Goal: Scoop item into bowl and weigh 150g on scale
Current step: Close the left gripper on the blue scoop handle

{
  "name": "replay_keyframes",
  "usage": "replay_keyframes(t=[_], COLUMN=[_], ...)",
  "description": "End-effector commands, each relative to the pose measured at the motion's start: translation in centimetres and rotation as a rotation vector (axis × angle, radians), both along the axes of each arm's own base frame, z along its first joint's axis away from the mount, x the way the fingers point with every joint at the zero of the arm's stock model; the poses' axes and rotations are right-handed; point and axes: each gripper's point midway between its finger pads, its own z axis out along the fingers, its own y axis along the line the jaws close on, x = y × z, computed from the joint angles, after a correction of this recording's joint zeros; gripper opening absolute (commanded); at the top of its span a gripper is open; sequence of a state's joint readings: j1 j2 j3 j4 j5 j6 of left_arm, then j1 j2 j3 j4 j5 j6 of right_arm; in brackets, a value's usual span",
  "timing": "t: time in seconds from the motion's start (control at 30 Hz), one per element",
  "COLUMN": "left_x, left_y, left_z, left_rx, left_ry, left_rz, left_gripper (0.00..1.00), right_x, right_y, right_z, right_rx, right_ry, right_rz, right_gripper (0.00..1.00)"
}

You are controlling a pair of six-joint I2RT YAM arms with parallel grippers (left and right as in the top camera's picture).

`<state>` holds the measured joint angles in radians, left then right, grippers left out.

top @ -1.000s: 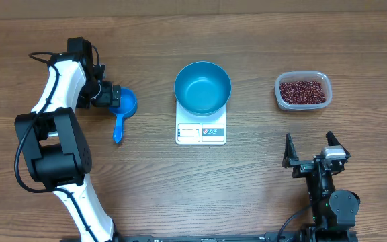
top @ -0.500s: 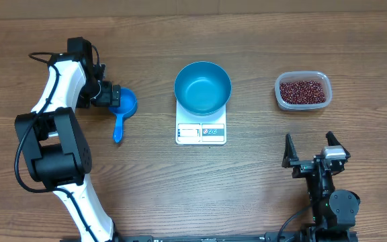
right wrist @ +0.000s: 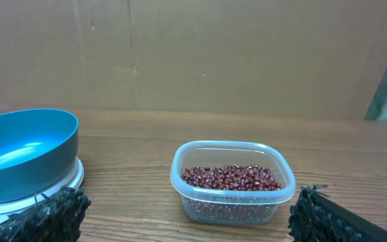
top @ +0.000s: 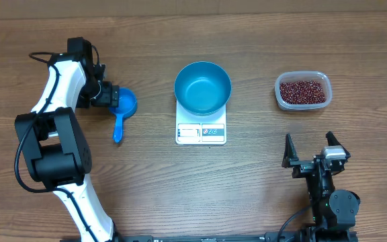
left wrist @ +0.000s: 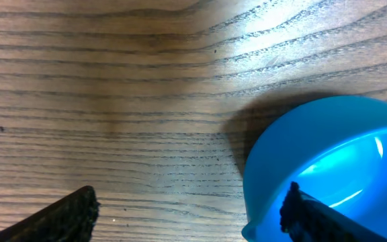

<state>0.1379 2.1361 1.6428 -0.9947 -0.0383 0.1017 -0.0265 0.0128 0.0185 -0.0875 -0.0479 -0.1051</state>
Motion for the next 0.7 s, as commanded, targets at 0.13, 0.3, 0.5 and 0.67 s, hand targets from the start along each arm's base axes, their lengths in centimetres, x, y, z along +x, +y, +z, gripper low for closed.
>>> replay_keyframes(t=[0.13, 0.3, 0.5, 0.67], left_x=[0.27, 0.22, 0.21, 0.2], left_y=[-0.25, -0.37, -0.37, -0.37], left_z=[-0.45, -0.46, -0.46, -0.46], left_rx=[-0.007, -0.014, -0.014, -0.014], left_ry=[0.006, 0.007, 0.008, 0.008], left_rz=[-0.018, -0.019, -0.019, -0.019], left_gripper=[0.67, 0.5, 0.14, 0.04], right_x=[0.01, 0.01, 0.01, 0.01], right_y=[-0.18, -0.18, -0.18, -0.18], right_z=[-0.14, -0.14, -0.13, -0.14], right_rx=[0.003, 0.003, 0.003, 0.003], right_ry=[-0.005, -0.005, -0.006, -0.005], right_rz=[-0.009, -0.009, -0.009, -0.009], right_gripper=[1.0, 1.0, 1.0, 1.0])
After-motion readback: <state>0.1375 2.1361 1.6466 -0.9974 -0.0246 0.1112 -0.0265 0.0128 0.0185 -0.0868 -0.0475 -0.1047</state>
